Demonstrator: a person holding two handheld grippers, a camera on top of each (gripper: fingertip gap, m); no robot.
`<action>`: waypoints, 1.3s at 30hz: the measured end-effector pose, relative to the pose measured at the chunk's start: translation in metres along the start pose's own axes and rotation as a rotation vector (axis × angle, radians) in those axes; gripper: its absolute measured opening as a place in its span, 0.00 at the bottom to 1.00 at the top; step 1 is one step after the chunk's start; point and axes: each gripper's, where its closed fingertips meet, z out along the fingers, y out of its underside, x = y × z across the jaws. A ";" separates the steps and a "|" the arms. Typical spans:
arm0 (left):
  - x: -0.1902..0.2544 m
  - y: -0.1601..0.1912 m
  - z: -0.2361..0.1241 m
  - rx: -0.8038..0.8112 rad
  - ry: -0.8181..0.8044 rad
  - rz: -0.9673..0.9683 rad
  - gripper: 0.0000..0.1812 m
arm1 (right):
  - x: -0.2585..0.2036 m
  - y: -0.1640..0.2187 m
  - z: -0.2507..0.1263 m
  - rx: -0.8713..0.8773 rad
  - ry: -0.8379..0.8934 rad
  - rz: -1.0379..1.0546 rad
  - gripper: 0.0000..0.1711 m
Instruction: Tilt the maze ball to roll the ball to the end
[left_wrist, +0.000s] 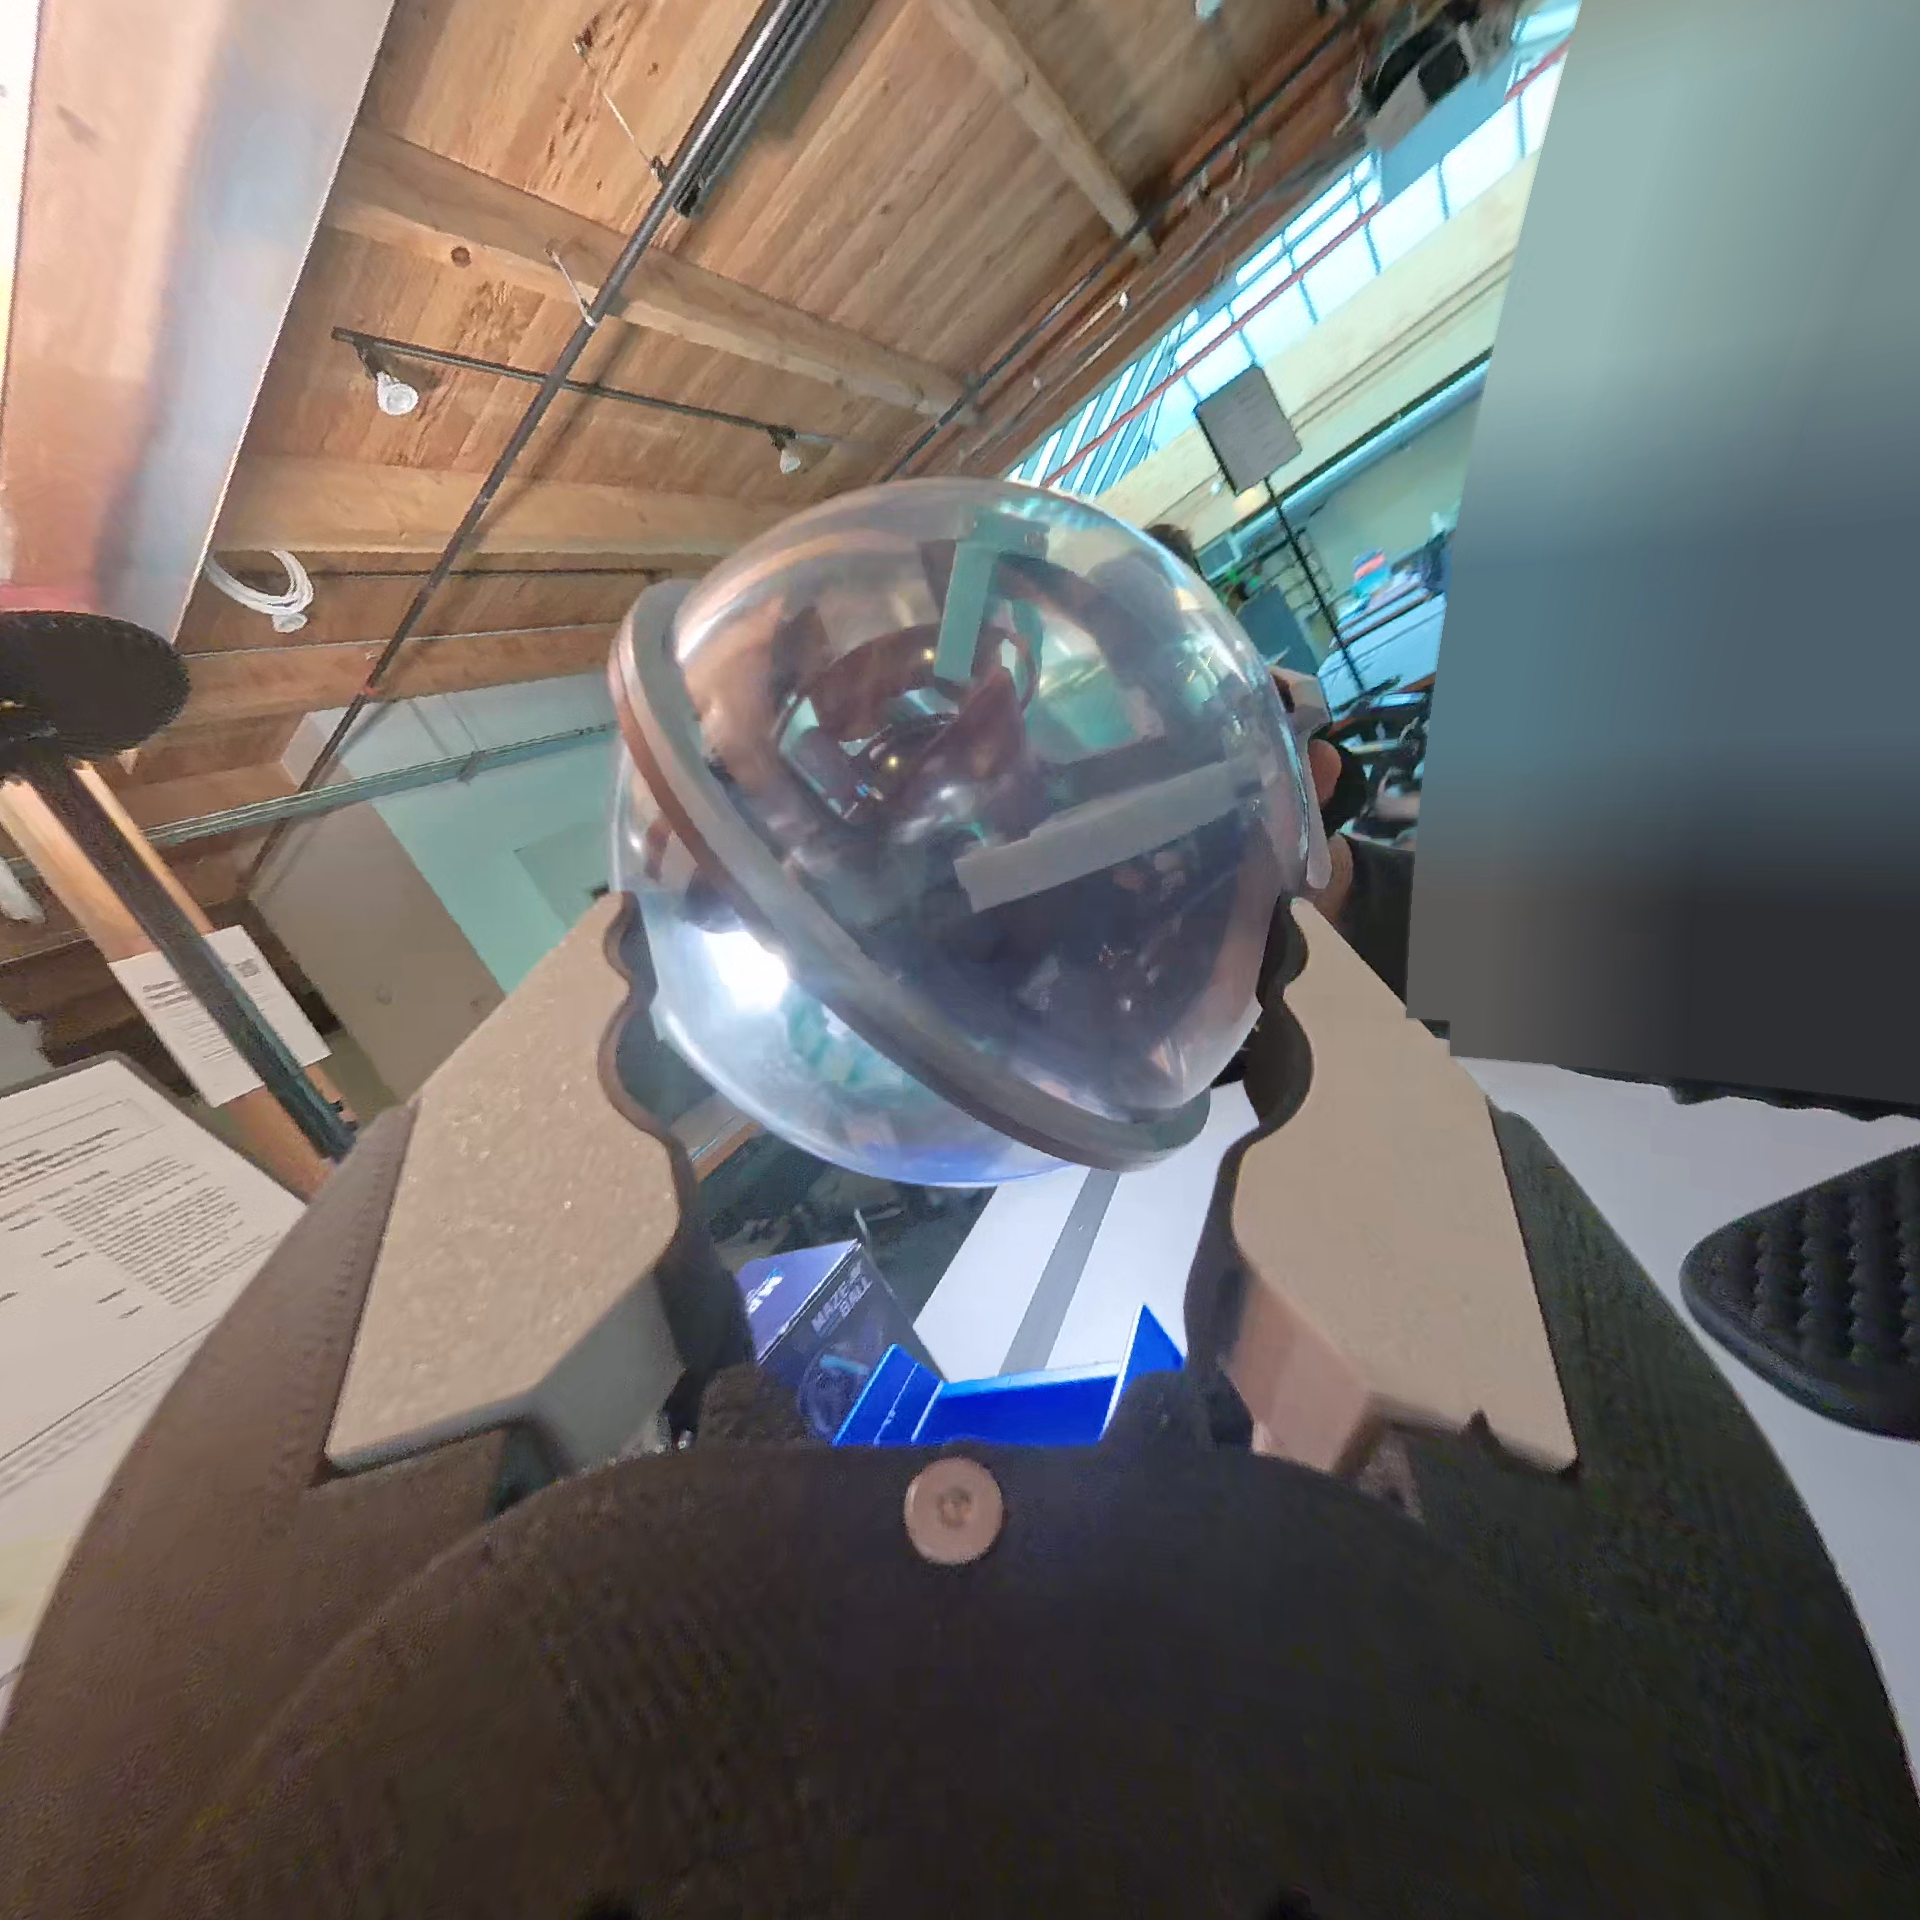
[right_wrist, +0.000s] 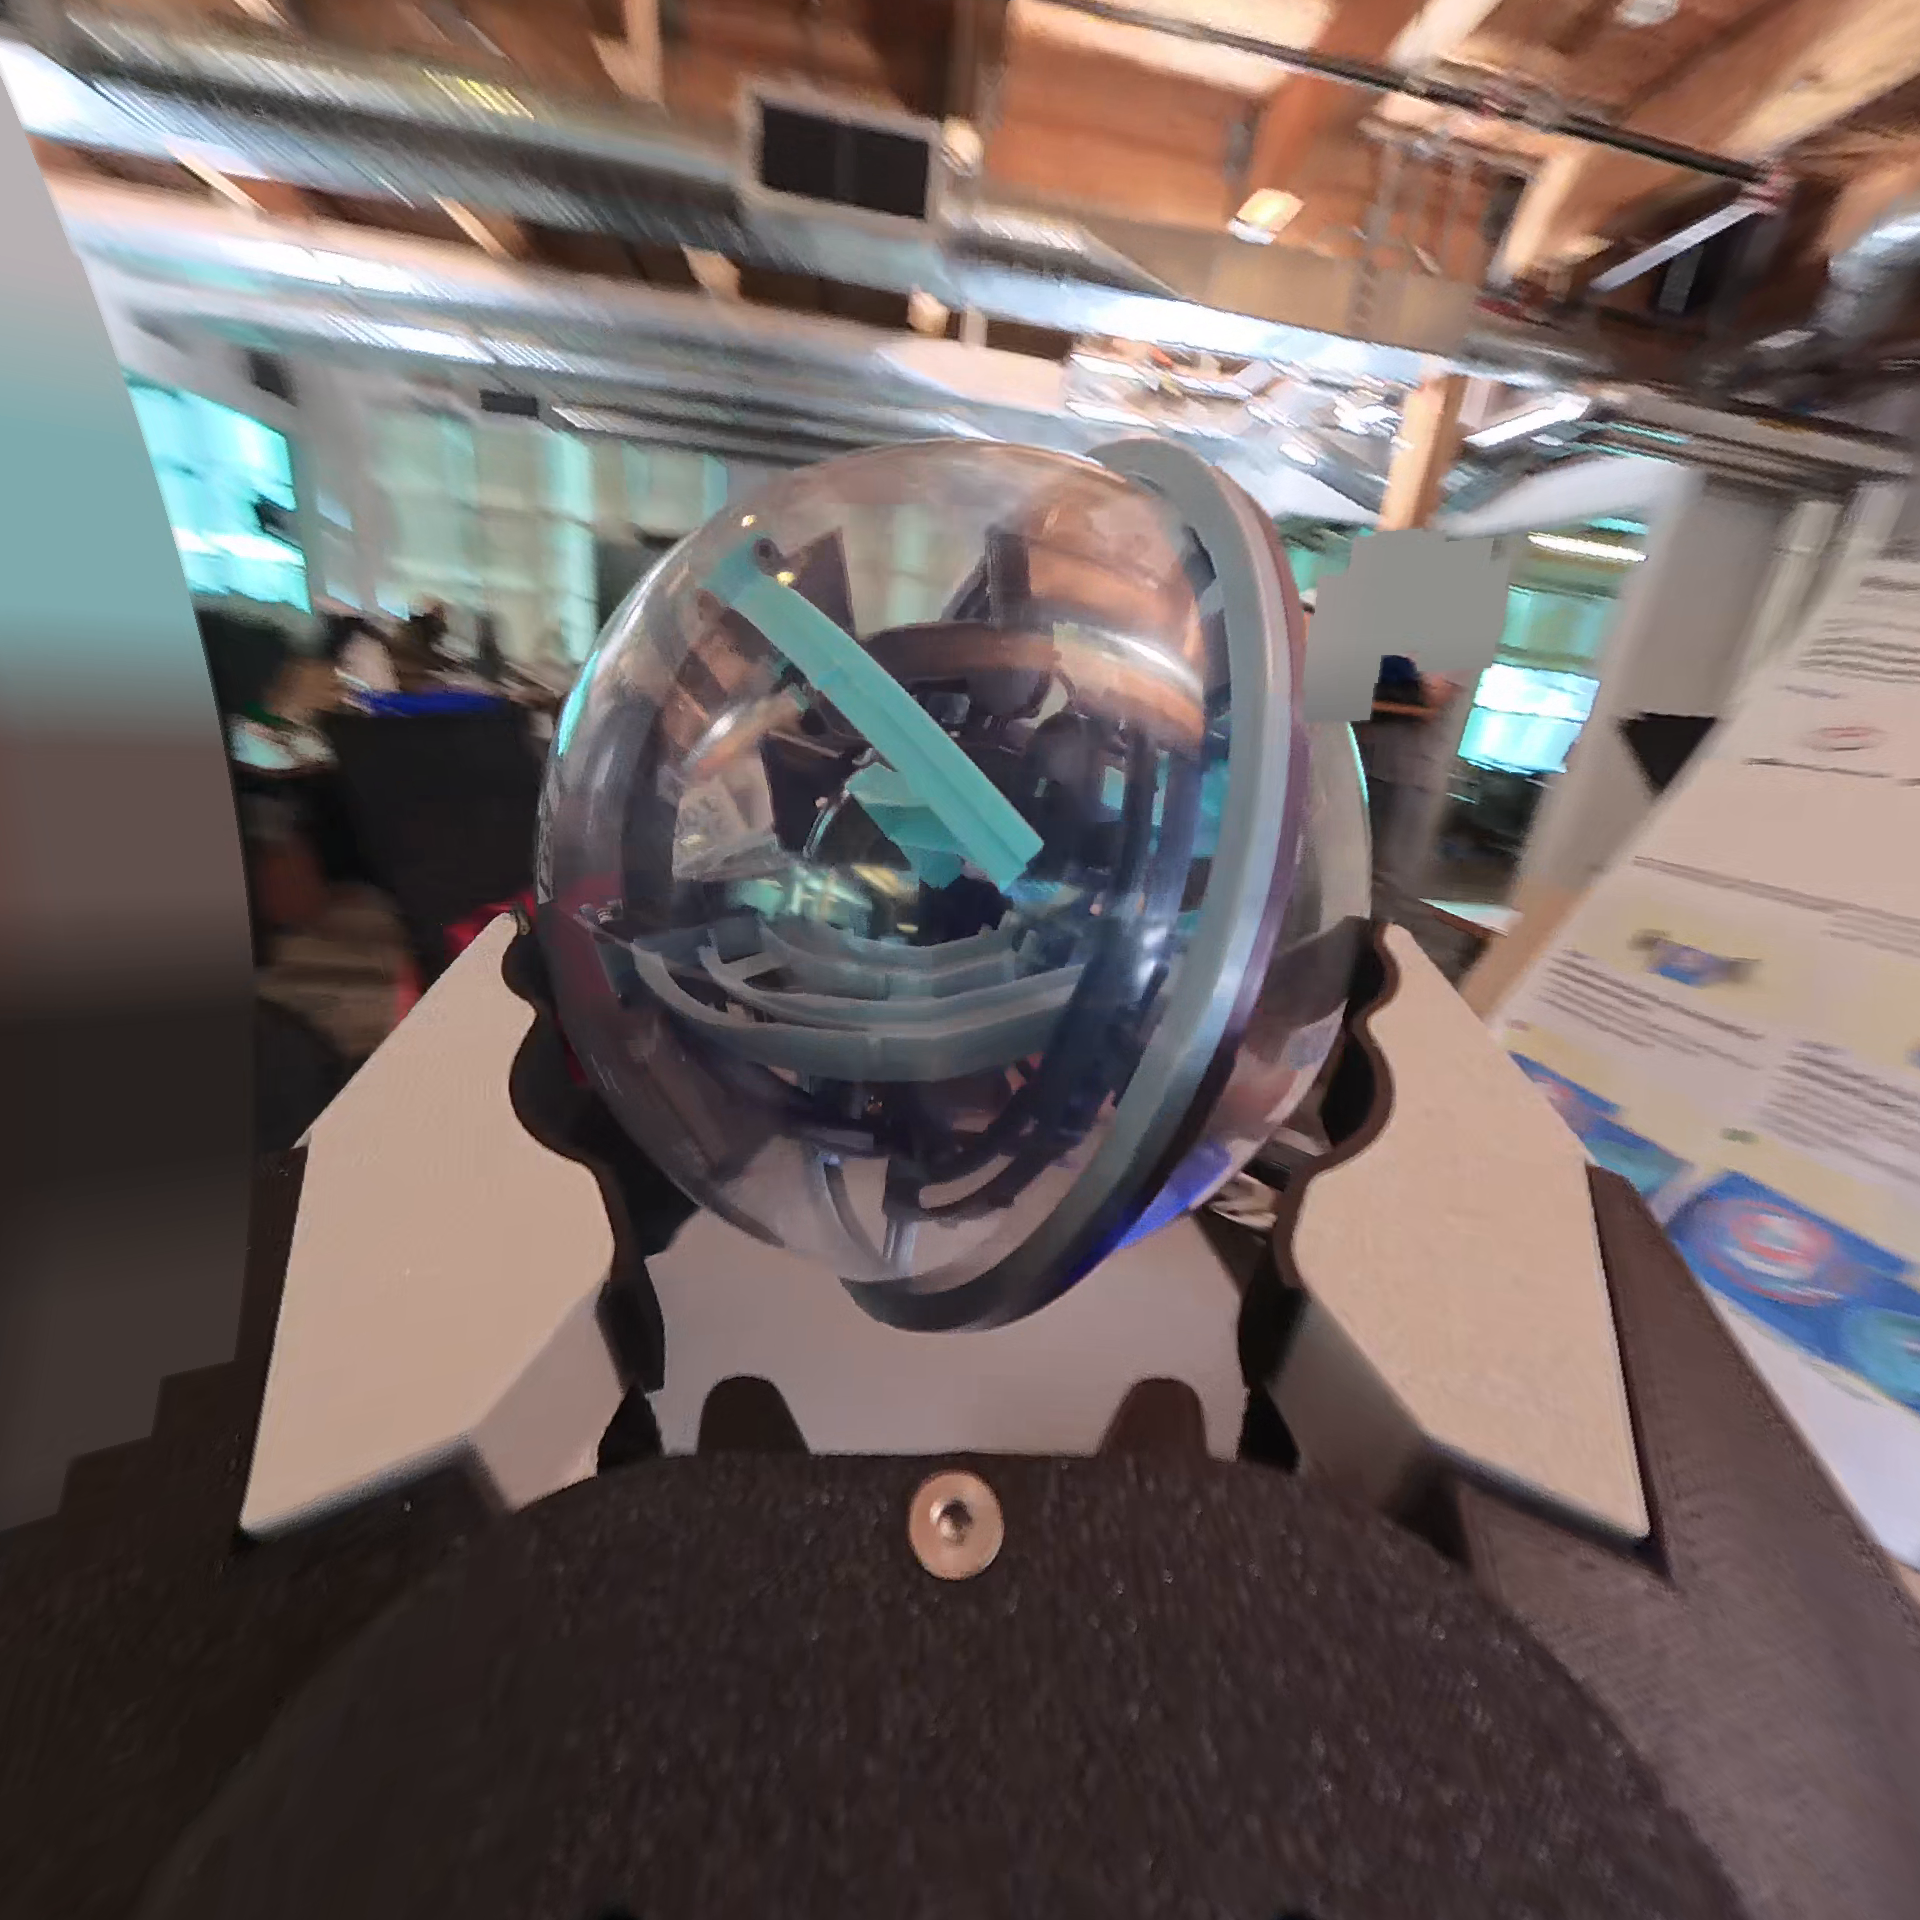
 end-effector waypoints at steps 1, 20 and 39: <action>-0.005 0.000 -0.001 0.020 0.009 -0.024 0.64 | 0.001 -0.004 0.004 -0.020 0.034 -0.014 0.85; -0.022 -0.004 0.014 0.118 0.129 -0.231 0.63 | 0.006 -0.038 0.006 -0.119 0.334 -0.063 0.85; -0.023 -0.018 0.012 0.110 0.127 -0.222 0.63 | 0.006 -0.036 0.002 -0.072 0.240 0.112 0.84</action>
